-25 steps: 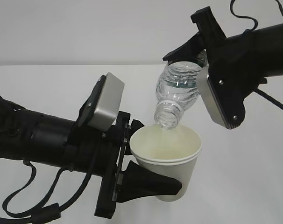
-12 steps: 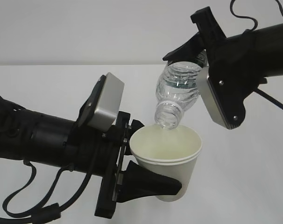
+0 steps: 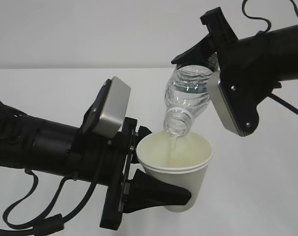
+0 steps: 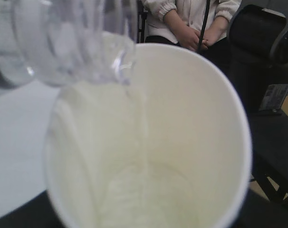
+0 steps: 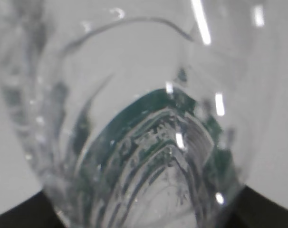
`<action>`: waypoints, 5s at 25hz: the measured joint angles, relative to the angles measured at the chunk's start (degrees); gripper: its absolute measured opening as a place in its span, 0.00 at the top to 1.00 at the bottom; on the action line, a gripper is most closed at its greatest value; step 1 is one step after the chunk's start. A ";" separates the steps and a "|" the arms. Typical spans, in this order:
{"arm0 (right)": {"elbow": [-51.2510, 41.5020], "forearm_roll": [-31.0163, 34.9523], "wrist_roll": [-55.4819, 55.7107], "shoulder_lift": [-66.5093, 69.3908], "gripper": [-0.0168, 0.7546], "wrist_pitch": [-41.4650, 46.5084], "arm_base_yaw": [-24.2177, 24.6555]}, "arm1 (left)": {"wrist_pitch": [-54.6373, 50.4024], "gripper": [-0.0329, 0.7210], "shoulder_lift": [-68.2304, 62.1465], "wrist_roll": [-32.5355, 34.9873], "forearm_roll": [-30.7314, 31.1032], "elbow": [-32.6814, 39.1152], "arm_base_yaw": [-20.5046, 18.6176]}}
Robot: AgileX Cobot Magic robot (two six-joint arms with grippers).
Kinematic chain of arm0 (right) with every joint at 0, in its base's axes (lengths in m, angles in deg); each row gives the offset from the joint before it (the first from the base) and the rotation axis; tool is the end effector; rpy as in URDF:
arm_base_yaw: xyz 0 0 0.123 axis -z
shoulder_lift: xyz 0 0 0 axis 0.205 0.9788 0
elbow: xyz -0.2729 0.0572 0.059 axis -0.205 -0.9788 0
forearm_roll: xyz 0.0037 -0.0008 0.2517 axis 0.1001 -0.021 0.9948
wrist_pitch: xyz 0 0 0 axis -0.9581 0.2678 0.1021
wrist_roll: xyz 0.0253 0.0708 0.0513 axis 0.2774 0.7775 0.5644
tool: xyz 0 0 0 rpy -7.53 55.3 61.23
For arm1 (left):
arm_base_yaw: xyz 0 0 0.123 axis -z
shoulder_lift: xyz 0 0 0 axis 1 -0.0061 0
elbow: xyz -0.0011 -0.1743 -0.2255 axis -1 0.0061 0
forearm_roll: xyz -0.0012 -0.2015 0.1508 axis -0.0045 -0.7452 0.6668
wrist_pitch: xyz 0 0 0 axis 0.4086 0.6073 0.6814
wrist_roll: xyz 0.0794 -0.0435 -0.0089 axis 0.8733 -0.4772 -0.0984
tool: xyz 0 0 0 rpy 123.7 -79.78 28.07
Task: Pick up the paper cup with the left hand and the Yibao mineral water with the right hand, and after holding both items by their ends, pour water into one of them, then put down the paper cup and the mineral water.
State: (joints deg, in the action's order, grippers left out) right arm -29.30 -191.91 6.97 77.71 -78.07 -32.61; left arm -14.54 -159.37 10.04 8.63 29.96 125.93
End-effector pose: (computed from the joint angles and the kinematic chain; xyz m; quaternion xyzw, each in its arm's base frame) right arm 0.2790 0.1425 0.2894 -0.8159 0.2488 -0.2389 0.4640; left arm 0.2004 -0.2401 0.1901 0.5724 0.5507 -0.4584 0.3988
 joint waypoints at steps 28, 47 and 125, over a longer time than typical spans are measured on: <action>0.00 0.00 -0.26 0.00 0.43 0.00 0.00 | -0.12 0.40 0.00 0.00 -0.13 0.00 0.00; 0.00 0.00 -0.36 0.00 0.43 0.00 0.00 | -0.48 0.40 0.00 0.00 -0.13 0.00 0.00; 0.00 0.00 -1.68 0.00 0.43 0.09 0.00 | -0.93 0.40 0.00 0.00 -0.13 0.00 0.00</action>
State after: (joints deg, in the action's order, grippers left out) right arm -29.30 -191.91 5.29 77.71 -77.98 -32.61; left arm -15.47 -159.37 10.04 8.50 29.96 125.93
